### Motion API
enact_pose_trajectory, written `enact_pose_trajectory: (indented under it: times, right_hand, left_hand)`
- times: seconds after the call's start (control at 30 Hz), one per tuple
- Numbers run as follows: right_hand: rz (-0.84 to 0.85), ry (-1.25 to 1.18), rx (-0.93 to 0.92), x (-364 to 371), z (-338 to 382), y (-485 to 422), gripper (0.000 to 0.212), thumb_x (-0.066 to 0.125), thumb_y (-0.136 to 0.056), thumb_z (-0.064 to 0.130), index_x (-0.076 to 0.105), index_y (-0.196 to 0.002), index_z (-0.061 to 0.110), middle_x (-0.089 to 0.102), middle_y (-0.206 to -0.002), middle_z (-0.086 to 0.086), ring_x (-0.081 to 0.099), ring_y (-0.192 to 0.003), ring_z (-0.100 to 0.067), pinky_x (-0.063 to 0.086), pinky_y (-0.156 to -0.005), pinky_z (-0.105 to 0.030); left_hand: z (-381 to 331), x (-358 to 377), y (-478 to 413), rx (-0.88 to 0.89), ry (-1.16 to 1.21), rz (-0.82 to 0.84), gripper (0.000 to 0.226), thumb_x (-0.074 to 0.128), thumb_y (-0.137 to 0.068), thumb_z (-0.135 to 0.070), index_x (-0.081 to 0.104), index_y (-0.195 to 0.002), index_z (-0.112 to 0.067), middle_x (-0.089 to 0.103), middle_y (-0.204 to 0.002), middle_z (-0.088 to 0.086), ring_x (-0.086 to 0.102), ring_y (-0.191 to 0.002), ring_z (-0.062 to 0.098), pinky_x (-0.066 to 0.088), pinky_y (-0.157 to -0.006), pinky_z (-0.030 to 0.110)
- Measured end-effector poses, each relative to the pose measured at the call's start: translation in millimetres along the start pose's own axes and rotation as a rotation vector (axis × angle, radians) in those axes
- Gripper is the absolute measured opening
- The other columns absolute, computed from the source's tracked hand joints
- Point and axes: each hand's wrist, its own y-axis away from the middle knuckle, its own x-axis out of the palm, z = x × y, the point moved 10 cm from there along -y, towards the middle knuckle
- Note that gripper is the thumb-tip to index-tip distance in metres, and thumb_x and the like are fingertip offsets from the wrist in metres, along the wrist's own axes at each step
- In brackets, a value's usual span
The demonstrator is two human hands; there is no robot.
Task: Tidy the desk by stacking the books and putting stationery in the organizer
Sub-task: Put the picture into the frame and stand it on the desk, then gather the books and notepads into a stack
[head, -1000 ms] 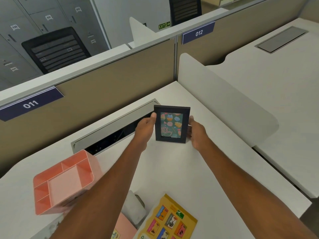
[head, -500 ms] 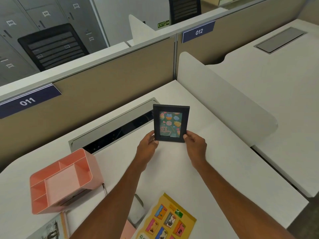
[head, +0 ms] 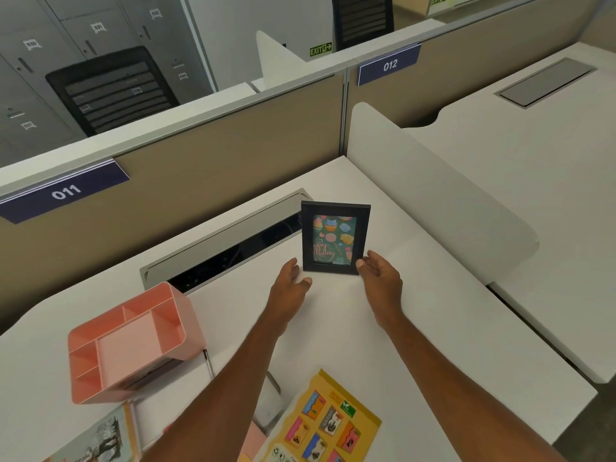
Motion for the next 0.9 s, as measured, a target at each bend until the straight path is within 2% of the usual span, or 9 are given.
enact_pose_trajectory:
  times: [0.1,0.23,0.4,0.53,0.6,0.67,0.73,0.8,0.9]
  right_hand:
    - [-0.019,-0.061,0.017,-7,1,12,0.05,0.072,-0.098,0.032,0.057,-0.144,0.023,0.066,-0.136,0.004,0.062,-0.119,-0.012,0.053,-0.105,-0.032]
    - [-0.06,-0.056,-0.033,-21,10,39,0.046,0.074,-0.096,0.027,0.06,-0.141,0.025,0.065,-0.135,0.007,0.06,-0.124,-0.013,0.051,-0.104,-0.03]
    - [0.135,0.043,-0.154,-15,26,105,0.042,0.073,-0.097,0.031,0.062,-0.137,0.032,0.062,-0.137,0.014,0.059,-0.125,-0.007,0.047,-0.105,-0.027]
    - [0.286,0.109,-0.17,-10,28,167,0.039,0.073,-0.097,0.034,0.063,-0.134,0.039,0.061,-0.136,0.024,0.057,-0.126,-0.002,0.047,-0.107,-0.031]
    - [0.349,0.15,-0.146,-8,24,196,0.039,0.073,-0.095,0.037,0.062,-0.132,0.044,0.059,-0.135,0.029,0.057,-0.124,-0.005,0.049,-0.105,-0.035]
    - [0.41,0.185,-0.131,-4,20,221,0.039,0.073,-0.094,0.041,0.061,-0.131,0.048,0.058,-0.137,0.029,0.056,-0.124,-0.009,0.05,-0.102,-0.038]
    - [0.459,0.187,-0.128,1,17,243,0.038,0.074,-0.093,0.041,0.063,-0.129,0.05,0.06,-0.135,0.028,0.058,-0.122,-0.007,0.052,-0.097,-0.035]
    - [0.499,0.178,-0.128,7,16,264,0.035,0.075,-0.093,0.039,0.065,-0.125,0.05,0.065,-0.128,0.026,0.064,-0.115,-0.001,0.056,-0.09,-0.028]
    - [0.554,0.178,-0.135,16,14,291,0.034,0.077,-0.092,0.034,0.068,-0.123,0.045,0.067,-0.126,0.022,0.064,-0.11,0.007,0.056,-0.083,-0.019]
  left_hand:
    - [-5,-3,17,0.051,-0.02,-0.042,0.063,0.06,-0.105,-0.025,0.03,-0.16,-0.034,0.033,-0.168,-0.003,0.036,-0.152,0.024,0.039,-0.12,0.049]
    - [-8,-11,61,0.123,0.093,-0.055,0.06,0.061,-0.105,-0.025,0.035,-0.157,-0.041,0.041,-0.162,-0.01,0.041,-0.146,0.011,0.041,-0.115,0.035]
    - [8,-20,146,0.164,0.267,-0.053,0.052,0.061,-0.104,-0.014,0.048,-0.148,-0.04,0.057,-0.147,-0.014,0.049,-0.139,0.003,0.049,-0.106,0.018]
    - [47,-33,214,0.127,0.322,-0.086,0.05,0.062,-0.105,-0.022,0.049,-0.148,-0.044,0.055,-0.148,-0.024,0.049,-0.139,-0.004,0.047,-0.112,0.028]
    - [70,-46,242,0.104,0.349,-0.149,0.049,0.063,-0.104,-0.021,0.051,-0.147,-0.043,0.055,-0.147,-0.027,0.05,-0.138,-0.003,0.05,-0.109,0.029]
    - [94,-59,270,0.07,0.37,-0.214,0.048,0.064,-0.103,-0.019,0.053,-0.145,-0.04,0.057,-0.144,-0.027,0.054,-0.135,-0.002,0.054,-0.1,0.024]
    - [115,-70,295,0.043,0.383,-0.25,0.046,0.063,-0.103,-0.016,0.054,-0.143,-0.037,0.06,-0.14,-0.027,0.057,-0.132,-0.001,0.056,-0.095,0.021]
    - [139,-79,317,0.001,0.39,-0.286,0.046,0.065,-0.102,-0.015,0.056,-0.142,-0.036,0.061,-0.139,-0.025,0.059,-0.131,0.001,0.056,-0.098,0.023]
    - [170,-88,345,-0.06,0.399,-0.332,0.044,0.071,-0.099,-0.024,0.059,-0.139,-0.038,0.063,-0.137,-0.023,0.061,-0.129,0.002,0.056,-0.099,0.027]
